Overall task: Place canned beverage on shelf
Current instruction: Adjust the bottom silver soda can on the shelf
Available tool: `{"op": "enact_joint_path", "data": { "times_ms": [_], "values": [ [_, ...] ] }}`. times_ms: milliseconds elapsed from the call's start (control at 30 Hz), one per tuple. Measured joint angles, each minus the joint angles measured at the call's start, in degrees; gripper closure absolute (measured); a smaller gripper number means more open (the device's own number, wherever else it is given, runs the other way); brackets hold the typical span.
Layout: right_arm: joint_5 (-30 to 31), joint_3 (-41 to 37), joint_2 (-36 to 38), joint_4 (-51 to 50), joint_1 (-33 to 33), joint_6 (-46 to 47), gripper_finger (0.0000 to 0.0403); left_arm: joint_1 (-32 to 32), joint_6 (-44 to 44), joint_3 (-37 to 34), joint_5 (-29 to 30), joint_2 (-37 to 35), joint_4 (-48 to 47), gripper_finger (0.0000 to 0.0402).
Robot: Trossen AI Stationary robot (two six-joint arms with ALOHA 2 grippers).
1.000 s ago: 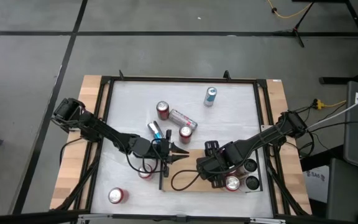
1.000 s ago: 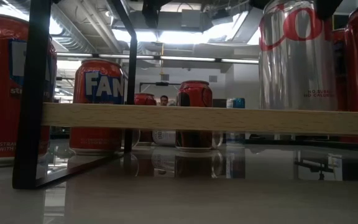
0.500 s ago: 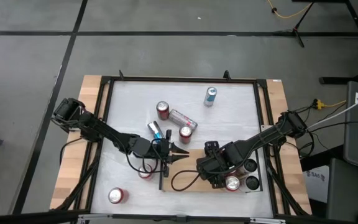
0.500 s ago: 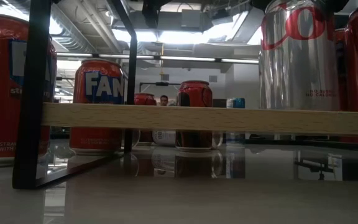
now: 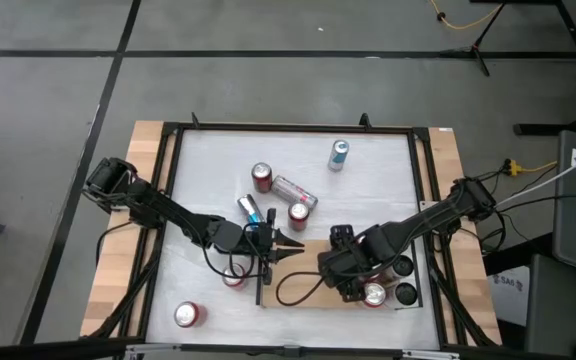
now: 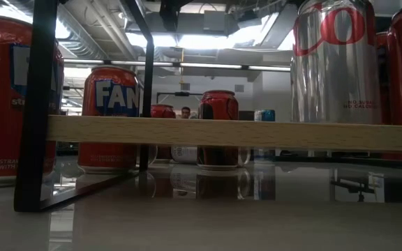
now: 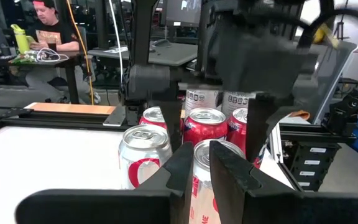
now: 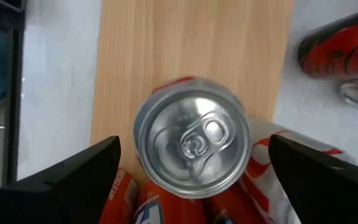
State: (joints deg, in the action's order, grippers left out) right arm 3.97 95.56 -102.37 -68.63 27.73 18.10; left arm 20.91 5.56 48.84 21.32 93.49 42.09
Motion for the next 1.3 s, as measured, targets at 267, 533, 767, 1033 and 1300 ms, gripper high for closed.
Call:
{"op": "enact_joint_path", "data": {
  "times_ms": [267, 533, 767, 1033, 1300],
  "values": [
    [1.21, 6.41, 0.0, -2.82, 0.0, -1.6, 0.0003, 0.0, 0.0, 0.02, 0.02, 0.0, 0.0, 0.0357],
    [5.95, 10.96, 0.06, 2.23, 0.0, -2.44, 0.0003, 0.02, 0.0, 0.02, 0.02, 0.0, -0.02, 0.0357],
    [5.55, 10.96, -1.3, 9.17, 0.0, -3.79, 0.0003, 0.0, 0.0, 0.02, 0.02, 0.0, -0.02, 0.0357],
    [4.0, 10.94, -5.63, 10.41, 0.07, -3.62, 0.0003, 0.04, 0.0, 0.02, 0.07, -0.04, -0.84, 0.0357],
    [4.27, 10.89, -8.71, 7.07, 0.07, -3.62, 0.0004, 2.07, 0.0, 0.02, 0.48, -1.05, -4.23, 0.0357]
  ]
}}
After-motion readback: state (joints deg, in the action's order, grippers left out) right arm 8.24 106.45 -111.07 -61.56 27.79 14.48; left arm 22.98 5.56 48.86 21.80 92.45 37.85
